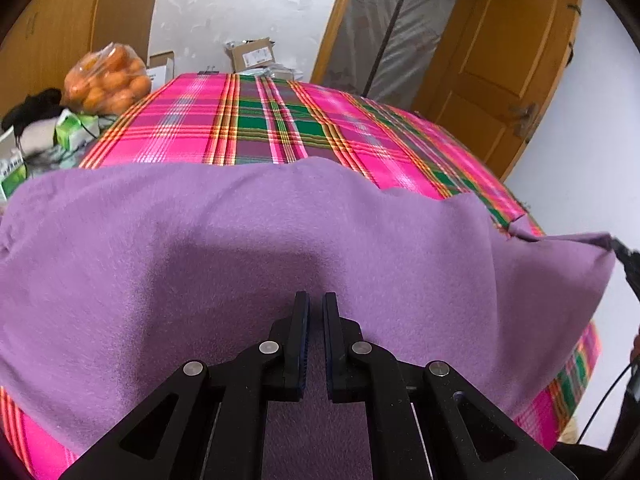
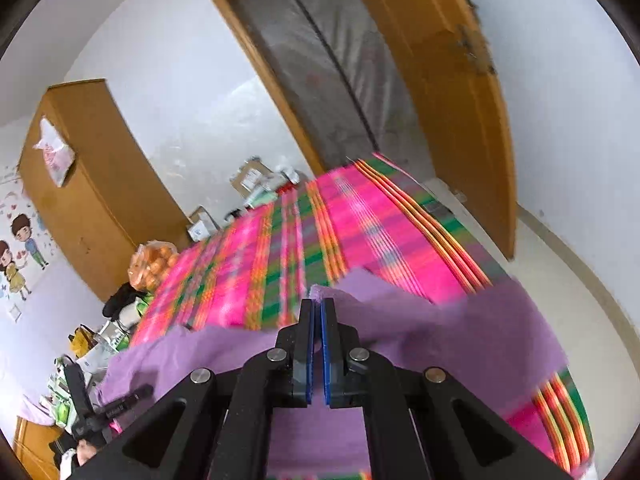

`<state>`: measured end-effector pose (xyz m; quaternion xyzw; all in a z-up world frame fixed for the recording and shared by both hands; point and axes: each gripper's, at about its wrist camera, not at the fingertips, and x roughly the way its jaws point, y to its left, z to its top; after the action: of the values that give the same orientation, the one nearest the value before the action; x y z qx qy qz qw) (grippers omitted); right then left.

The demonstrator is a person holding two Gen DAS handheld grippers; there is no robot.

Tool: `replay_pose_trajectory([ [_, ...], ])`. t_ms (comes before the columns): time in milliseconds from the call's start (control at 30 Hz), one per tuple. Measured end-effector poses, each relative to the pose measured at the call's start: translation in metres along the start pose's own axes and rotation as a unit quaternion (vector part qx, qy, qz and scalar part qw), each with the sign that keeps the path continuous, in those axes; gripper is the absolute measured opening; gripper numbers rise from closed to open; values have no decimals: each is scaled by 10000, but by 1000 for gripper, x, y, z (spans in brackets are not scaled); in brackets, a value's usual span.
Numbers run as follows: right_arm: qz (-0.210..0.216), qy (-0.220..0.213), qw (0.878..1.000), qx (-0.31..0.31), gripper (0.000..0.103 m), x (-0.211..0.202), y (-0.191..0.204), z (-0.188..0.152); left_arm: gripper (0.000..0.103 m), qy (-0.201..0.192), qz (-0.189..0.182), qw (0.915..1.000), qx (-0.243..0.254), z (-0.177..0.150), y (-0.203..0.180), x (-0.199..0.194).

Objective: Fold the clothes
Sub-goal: 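Lift the held sleeve across the sweater body and open the right gripper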

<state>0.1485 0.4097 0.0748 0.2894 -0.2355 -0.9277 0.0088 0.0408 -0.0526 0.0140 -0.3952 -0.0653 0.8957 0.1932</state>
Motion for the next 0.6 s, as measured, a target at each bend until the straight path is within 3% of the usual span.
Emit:
replay_pose_trajectory([
  [267, -444, 881, 9945, 356, 5, 18, -53, -47, 6, -38, -286, 9988, 396, -1, -37, -9],
  [433, -623, 849, 9944, -35, 15, 14, -51, -47, 7, -3, -677, 9944, 813, -7, -72, -12],
  [500, -692, 865, 9935, -274, 26, 18, -45, -49, 7, 47, -877, 9907, 1036, -11, -89, -11],
  [600, -759, 920, 9912, -573, 28, 26, -38, -51, 7, 155, -1107, 9845, 1348, -21, -114, -10],
])
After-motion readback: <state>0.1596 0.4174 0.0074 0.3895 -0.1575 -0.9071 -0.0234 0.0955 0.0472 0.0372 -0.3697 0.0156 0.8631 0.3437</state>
